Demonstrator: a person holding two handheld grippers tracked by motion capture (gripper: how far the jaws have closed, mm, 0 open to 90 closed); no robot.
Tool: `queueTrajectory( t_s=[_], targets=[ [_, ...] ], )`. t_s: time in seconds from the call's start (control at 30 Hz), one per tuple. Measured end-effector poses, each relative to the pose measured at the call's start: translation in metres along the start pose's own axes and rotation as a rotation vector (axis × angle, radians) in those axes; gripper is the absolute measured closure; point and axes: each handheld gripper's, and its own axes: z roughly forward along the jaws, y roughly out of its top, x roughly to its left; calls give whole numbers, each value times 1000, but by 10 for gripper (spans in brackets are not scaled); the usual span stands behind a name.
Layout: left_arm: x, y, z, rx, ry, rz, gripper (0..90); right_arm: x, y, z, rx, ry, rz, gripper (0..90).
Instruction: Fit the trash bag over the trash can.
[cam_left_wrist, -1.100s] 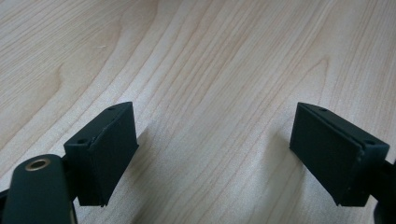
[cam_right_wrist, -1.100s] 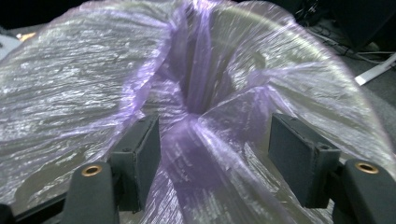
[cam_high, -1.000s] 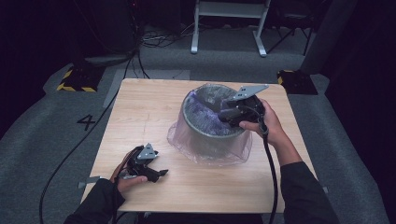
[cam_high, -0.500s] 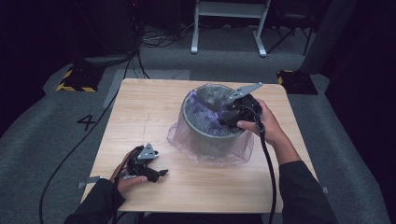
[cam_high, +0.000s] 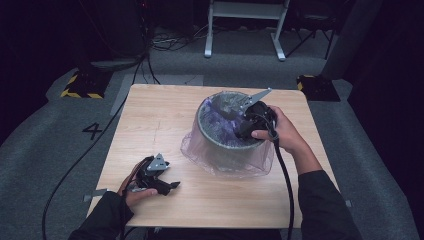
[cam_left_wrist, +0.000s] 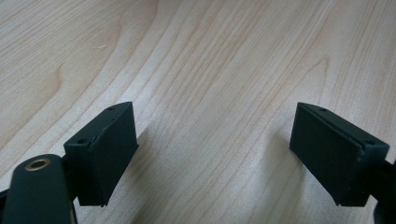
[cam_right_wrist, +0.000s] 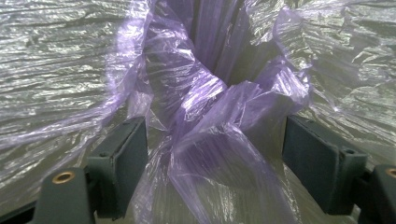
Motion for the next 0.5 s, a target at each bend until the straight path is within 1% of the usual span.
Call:
queueTrajectory(
  t_s=[0.07, 0.13, 0.2, 0.4, 0.47, 0.5],
  targets=[
    [0, 0, 0, 0, 0, 0, 145, 0, 0, 0, -7, -14, 5, 223],
    [0, 0, 0, 0, 0, 0, 145, 0, -1, -2, -32, -13, 21, 225],
    [0, 0, 0, 0, 0, 0, 144, 0, -2, -4, -49, -16, 18, 224],
    [0, 0, 0, 0, 0, 0, 145, -2, -5, -11, -118, -25, 40, 223],
    [0, 0, 0, 0, 1, 1, 145, -3, -7, -13, -128, -34, 44, 223],
    [0, 0, 0, 0, 0, 0, 144, -3, -7, -15, -132, -46, 47, 223]
  ],
)
